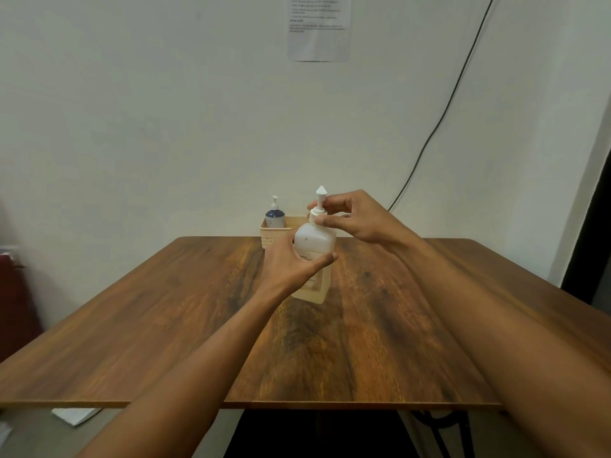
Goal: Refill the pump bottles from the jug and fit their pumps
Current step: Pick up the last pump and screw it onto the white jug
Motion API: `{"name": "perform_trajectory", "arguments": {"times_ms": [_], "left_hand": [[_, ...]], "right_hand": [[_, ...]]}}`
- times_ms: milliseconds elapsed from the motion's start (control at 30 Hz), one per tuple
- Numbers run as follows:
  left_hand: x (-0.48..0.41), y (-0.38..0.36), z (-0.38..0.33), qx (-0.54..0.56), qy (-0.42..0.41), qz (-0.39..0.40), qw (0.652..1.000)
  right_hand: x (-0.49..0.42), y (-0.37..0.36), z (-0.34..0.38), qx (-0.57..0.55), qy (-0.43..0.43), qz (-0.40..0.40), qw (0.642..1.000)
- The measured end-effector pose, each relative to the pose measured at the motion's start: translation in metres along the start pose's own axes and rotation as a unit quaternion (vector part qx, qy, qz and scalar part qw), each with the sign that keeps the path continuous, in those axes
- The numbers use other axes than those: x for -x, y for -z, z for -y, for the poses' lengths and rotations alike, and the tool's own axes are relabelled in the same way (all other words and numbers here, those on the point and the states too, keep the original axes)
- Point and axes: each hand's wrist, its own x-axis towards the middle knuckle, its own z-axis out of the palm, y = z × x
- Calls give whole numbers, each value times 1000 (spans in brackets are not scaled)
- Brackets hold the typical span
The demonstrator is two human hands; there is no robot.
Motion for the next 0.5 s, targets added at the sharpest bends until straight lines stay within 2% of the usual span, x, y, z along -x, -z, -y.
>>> {"name": "perform_trajectory", "arguments": {"times_ms": [367, 433, 500], "left_hand": [[6, -10, 7, 6, 10, -1, 1000], [8, -11, 9, 7, 6, 1, 1000], [8, -10, 10, 6, 2, 4, 1000]], "right_hand": [[13, -26, -7, 12, -30, -163, 986], [14, -32, -10, 14, -34, -170, 985], [12, -27, -10, 9, -44, -125, 991]]}}
